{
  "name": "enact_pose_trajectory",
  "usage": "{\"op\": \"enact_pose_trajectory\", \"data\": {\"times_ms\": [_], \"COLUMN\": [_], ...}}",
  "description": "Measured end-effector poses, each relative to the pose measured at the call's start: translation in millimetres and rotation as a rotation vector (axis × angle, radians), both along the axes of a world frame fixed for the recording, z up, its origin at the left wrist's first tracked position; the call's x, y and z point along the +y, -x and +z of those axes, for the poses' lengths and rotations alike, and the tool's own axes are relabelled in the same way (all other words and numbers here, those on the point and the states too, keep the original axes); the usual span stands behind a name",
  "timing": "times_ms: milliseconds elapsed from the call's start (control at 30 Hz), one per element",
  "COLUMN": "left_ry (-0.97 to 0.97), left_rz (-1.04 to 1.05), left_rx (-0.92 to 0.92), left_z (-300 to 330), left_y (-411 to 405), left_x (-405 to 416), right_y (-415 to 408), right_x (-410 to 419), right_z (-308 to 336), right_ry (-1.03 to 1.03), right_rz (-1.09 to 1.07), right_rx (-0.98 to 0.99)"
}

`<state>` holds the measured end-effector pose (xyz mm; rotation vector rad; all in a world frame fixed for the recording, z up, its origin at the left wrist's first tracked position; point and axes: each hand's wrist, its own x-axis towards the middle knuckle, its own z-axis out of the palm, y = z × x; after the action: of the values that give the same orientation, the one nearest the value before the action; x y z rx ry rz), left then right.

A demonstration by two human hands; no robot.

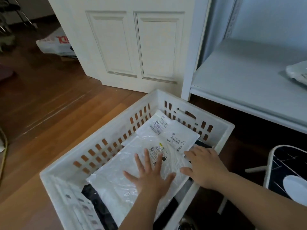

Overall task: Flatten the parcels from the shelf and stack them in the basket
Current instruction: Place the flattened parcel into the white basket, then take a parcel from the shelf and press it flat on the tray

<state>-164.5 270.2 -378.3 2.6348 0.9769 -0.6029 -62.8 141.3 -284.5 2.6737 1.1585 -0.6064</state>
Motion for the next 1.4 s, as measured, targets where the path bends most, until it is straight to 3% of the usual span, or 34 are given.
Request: {"op": "enact_pose_trajectory", "data": {"times_ms": [67, 333, 433, 533, 667, 967, 1233, 1300, 1400], "left_ry": [0.015, 0.082, 0.107, 0.139, 0.056, -0.064, 0.404, 0.655, 1.156], "left_rz": [0.018, 0.057, 0.081, 0.118, 0.085, -0.358, -0.435, -0.301, 0.061], "left_rx": [0.086, 0.117, 0.161, 0.164, 0.028, -0.418, -0.525, -0.533, -0.490], "left_z": [-17, -39, -31, -11, 40, 178, 222, 217, 214], "left_y": [2, 8, 2, -8, -41, -145, -218, -236, -257], "left_x": [-8, -2, 0, 1, -9, -124, -287, -320, -360], "right_y": [-1, -7, -16, -22, -23, -71, -97, -104, -118], "right_x": [-1, 0, -5, -15, -48, -217, -375, -400, -423], "right_z": [-7, -13, -12, -9, 19, 90, 106, 101, 96], "right_ry": [0.046, 0.003, -0.092, -0.328, -0.538, -0.341, -0.218, -0.224, -0.218], "right_rz": [0.023, 0.031, 0.005, -0.088, -0.285, -0.478, -0.735, -0.774, -0.806], "right_rx": [-0.004, -0.002, 0.137, 0.254, 0.300, -0.129, -0.188, -0.182, -0.175]}}
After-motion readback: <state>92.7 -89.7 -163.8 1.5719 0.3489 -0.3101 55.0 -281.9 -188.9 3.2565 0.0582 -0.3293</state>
